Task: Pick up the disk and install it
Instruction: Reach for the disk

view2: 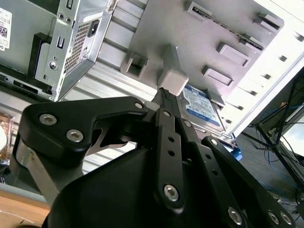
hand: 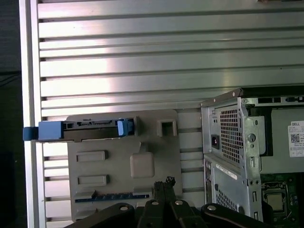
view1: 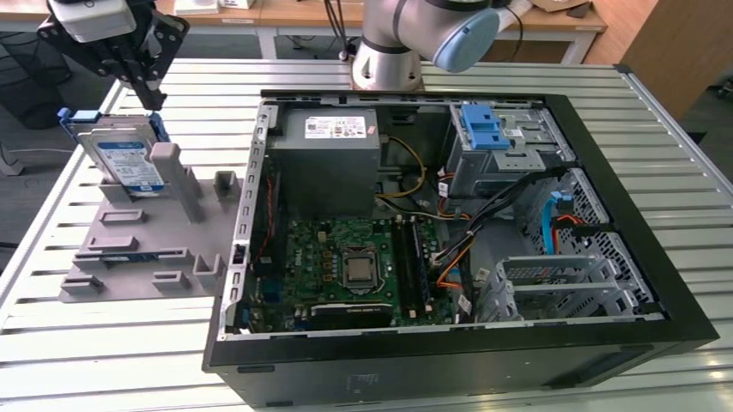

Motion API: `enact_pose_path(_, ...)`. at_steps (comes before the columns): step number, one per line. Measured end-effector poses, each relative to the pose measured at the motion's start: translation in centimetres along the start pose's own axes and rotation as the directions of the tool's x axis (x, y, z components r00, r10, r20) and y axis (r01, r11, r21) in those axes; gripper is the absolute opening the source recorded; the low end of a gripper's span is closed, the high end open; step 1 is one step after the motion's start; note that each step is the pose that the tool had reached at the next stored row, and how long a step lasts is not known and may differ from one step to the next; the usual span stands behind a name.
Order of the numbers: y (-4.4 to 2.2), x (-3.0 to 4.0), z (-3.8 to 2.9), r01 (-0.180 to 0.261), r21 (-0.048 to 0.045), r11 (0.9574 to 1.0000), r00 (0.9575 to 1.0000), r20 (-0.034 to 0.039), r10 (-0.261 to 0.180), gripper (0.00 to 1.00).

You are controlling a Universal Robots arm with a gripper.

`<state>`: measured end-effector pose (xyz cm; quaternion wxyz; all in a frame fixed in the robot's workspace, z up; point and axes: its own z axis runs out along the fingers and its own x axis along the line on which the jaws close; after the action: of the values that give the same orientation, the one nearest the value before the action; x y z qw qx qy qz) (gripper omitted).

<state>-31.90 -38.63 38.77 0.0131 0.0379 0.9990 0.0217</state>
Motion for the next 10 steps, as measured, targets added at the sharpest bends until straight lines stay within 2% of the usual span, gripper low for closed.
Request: enact_pose_path(10,-0.02,0.39,0.02,0.0,0.0,1.0,1.0,0.0,0.0,0.11)
